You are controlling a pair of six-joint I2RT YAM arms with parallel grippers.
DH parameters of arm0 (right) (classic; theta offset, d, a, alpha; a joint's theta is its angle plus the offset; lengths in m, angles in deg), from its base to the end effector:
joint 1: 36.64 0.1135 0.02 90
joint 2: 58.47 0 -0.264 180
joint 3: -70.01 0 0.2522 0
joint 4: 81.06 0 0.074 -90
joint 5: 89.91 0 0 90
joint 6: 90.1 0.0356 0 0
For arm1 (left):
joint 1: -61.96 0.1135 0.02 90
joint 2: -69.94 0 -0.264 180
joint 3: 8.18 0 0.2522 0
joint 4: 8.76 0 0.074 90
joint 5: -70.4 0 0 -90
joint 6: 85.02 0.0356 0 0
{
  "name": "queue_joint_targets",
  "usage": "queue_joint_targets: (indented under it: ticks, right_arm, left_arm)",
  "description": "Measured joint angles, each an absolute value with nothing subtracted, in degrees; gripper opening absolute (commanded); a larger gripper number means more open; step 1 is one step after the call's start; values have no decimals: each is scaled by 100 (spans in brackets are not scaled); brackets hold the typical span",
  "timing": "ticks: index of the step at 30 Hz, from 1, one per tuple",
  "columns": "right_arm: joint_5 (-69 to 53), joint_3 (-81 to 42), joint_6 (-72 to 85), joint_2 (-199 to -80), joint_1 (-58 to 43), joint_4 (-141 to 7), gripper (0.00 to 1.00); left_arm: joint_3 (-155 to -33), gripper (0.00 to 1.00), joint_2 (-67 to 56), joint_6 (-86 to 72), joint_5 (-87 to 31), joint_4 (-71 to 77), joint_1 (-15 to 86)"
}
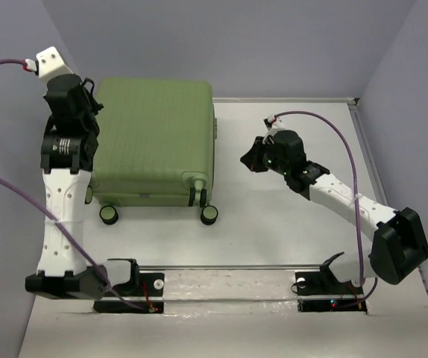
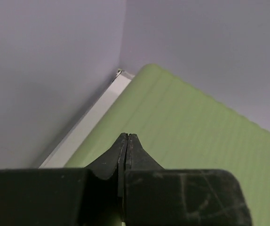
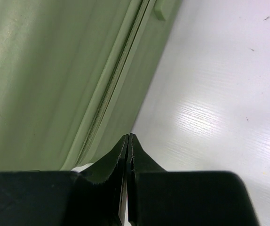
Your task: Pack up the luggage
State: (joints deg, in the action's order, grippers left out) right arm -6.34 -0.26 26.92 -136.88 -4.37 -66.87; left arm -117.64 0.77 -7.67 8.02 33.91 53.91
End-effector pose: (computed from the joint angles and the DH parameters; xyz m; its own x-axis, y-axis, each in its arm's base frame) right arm 0.2666 0.1730 0.2949 -0.5670 0.1759 -0.8047 -0.4047 0.7914 0.4581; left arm 0.2241 -0.0150 0.5189 0.0331 -0.2007 -0.9791 -0.3354 0.9206 -0.2000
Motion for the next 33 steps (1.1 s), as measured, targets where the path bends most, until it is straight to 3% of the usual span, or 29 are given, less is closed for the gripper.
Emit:
queue_joint_targets:
  ticks: [6,19,26,33]
  right_arm:
    - [-844,40,2624,-13710,-437,-6690,7]
    - [-1032,424,2395,-13428,-437,-6613,7]
    - [-776,50,2275,-14012,-487,-6399,7]
    - [-781,-1678,2152,-15664,-861,-6141,7]
  left_arm:
    - [-11854,6,-1341,-1088,-39,3352,7301]
    - [-11574,6,-3223,-1387,-1008,3304,8553]
    - [-10241,6,-3138,-1599,-2079,2141,8702]
    - [-8411,6,-2141,-1919,-2468,1227,8586]
